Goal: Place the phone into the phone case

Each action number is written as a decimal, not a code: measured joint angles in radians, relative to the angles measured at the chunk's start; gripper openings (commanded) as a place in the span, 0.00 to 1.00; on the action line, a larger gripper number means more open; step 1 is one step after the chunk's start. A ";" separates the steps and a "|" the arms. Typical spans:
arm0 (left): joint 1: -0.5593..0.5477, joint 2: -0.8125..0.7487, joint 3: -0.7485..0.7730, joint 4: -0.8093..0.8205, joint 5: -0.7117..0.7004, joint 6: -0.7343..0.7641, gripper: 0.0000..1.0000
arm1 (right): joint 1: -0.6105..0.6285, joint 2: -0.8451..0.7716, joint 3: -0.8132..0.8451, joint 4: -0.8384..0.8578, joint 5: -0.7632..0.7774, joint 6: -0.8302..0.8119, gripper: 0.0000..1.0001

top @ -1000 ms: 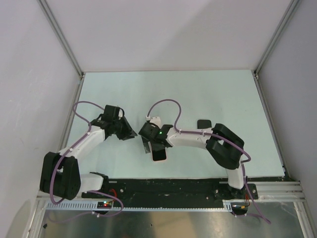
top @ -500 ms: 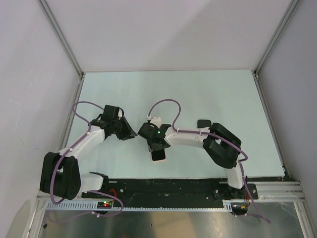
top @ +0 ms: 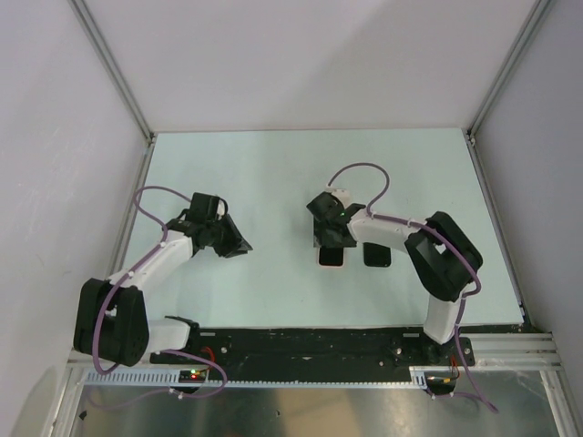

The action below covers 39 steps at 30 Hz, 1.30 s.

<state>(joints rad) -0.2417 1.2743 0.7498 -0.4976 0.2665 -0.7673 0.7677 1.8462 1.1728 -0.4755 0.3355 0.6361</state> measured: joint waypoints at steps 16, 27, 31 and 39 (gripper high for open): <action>0.000 0.002 0.013 -0.008 0.000 0.012 0.51 | -0.072 -0.026 -0.034 0.045 -0.033 -0.126 0.99; -0.013 -0.111 0.153 -0.014 -0.048 0.062 1.00 | -0.112 -0.414 -0.024 0.014 -0.108 -0.167 0.99; -0.018 -0.215 0.200 -0.014 -0.072 0.090 1.00 | -0.113 -0.590 -0.024 0.035 -0.134 -0.167 1.00; -0.020 -0.377 0.242 -0.022 -0.140 0.158 1.00 | -0.114 -0.781 -0.064 0.084 -0.169 -0.166 1.00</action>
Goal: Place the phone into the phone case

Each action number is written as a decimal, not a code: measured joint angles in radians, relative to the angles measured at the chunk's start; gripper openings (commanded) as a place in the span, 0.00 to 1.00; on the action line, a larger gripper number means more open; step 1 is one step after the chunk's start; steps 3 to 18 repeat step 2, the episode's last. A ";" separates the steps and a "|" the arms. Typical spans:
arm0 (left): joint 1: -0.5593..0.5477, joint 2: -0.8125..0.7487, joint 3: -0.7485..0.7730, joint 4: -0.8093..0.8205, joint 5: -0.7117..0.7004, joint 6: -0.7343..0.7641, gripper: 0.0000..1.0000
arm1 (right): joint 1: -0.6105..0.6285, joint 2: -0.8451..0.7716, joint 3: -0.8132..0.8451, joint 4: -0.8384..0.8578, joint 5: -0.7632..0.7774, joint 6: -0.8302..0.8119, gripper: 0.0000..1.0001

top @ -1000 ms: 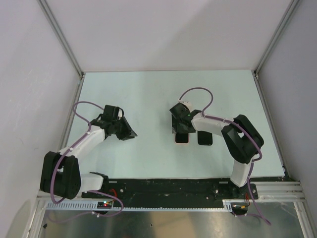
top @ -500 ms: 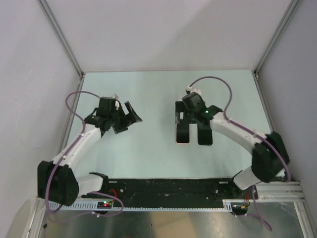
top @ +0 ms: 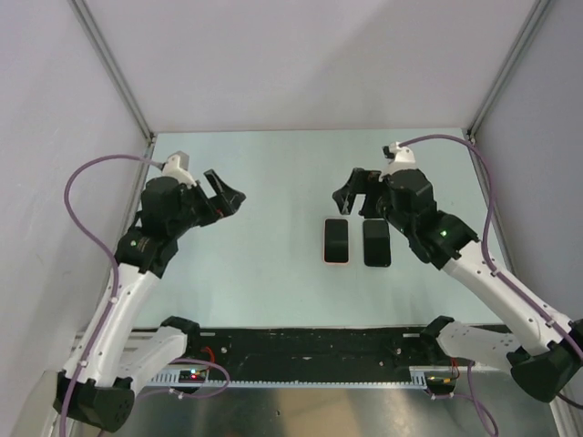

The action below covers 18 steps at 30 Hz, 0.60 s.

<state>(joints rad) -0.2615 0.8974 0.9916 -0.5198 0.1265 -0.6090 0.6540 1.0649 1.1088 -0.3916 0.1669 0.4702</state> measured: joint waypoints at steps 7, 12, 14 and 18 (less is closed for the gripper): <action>0.000 -0.014 0.000 -0.006 -0.015 0.010 1.00 | -0.002 0.004 -0.008 0.001 -0.004 0.000 0.99; 0.000 -0.014 0.000 -0.006 -0.015 0.010 1.00 | -0.002 0.004 -0.008 0.001 -0.004 0.000 0.99; 0.000 -0.014 0.000 -0.006 -0.015 0.010 1.00 | -0.002 0.004 -0.008 0.001 -0.004 0.000 0.99; 0.000 -0.014 0.000 -0.006 -0.015 0.010 1.00 | -0.002 0.004 -0.008 0.001 -0.004 0.000 0.99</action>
